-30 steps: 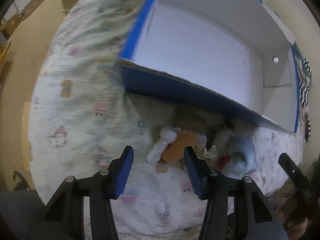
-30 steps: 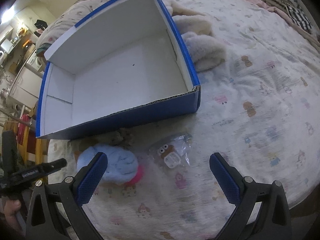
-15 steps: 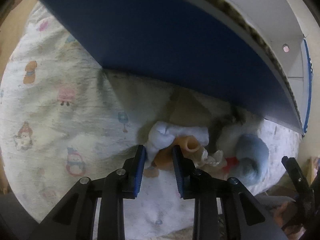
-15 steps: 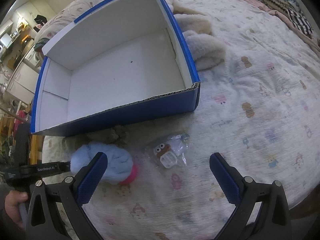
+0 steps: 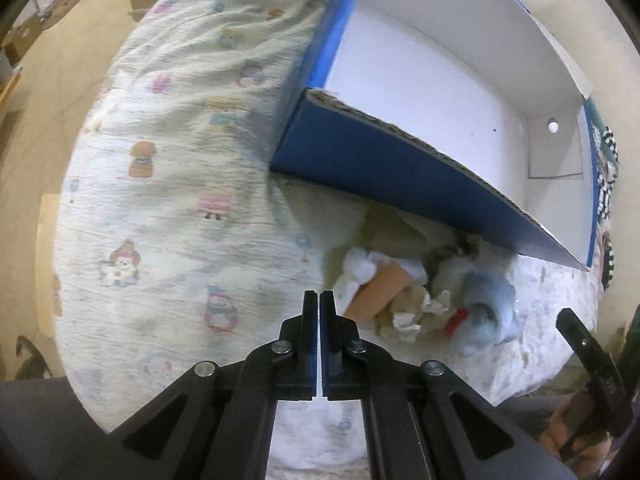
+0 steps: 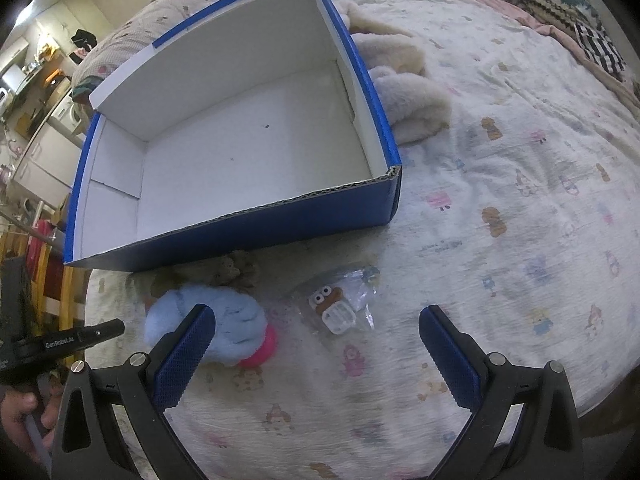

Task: Organize soft objects
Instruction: 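Lower the left tool toward the white cotton piece in the pile, then grasp the white cotton with the left tool while the right tool grasps the plastic bag, then carry the cotton and bag over the box with both tools and release, then withdraw both tools from the box back toward the remaining pile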

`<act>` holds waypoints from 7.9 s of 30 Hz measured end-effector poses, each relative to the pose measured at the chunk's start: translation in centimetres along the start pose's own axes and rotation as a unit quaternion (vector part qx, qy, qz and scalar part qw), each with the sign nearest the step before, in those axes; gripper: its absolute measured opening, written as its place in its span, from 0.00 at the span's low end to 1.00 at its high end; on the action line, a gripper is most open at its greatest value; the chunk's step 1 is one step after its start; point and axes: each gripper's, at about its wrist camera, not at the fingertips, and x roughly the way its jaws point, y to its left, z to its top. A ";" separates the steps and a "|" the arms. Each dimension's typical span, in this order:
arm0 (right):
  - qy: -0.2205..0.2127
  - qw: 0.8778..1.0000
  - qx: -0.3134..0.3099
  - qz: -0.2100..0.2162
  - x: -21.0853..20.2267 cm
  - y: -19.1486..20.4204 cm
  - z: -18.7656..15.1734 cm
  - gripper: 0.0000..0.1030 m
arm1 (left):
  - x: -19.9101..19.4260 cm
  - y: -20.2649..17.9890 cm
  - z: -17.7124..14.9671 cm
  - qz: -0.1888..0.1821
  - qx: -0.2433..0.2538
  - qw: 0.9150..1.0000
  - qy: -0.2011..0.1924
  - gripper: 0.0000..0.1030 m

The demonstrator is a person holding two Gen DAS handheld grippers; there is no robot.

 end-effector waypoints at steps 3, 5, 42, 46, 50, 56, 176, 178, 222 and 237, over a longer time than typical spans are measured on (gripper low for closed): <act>0.001 1.000 -0.002 0.000 0.0 0.2 0.0 1.00 | 0.4 0.5 0.1 0.003 0.001 1.000 0.003 0.08; -0.001 1.000 -0.007 -0.003 0.0 0.4 -0.1 1.00 | 1.5 0.0 0.7 0.016 0.011 1.000 0.011 0.11; 0.072 0.994 0.084 0.010 5.0 -2.9 1.2 0.85 | 3.9 0.6 1.7 -0.016 -0.009 0.999 0.047 0.22; 0.095 0.994 0.056 -0.010 7.6 -1.1 1.1 0.85 | 4.8 0.0 2.3 -0.021 -0.006 0.999 0.046 0.18; 0.106 0.993 0.023 -0.034 9.6 0.4 0.5 0.73 | 4.0 0.3 2.4 -0.028 0.004 0.999 0.038 0.10; 0.088 0.996 0.006 -0.032 9.0 1.2 0.2 0.26 | 1.3 0.9 1.9 -0.025 0.013 1.000 0.010 0.08; -0.045 0.995 -0.072 0.058 1.9 5.7 10.5 0.70 | -4.2 -8.2 10.1 0.115 0.133 0.960 -0.220 0.61; -0.051 0.995 -0.067 0.062 1.6 5.6 10.6 0.71 | -4.8 -8.4 10.0 0.114 0.137 0.957 -0.228 0.62; -0.080 0.994 -0.052 0.061 -5.0 2.2 0.7 1.00 | -8.7 1.0 -1.5 0.136 0.073 0.970 -0.187 0.67; -0.024 0.996 -0.054 0.073 -1.9 3.6 -0.6 0.92 | 0.9 -1.1 -1.5 0.080 0.093 0.992 0.014 0.48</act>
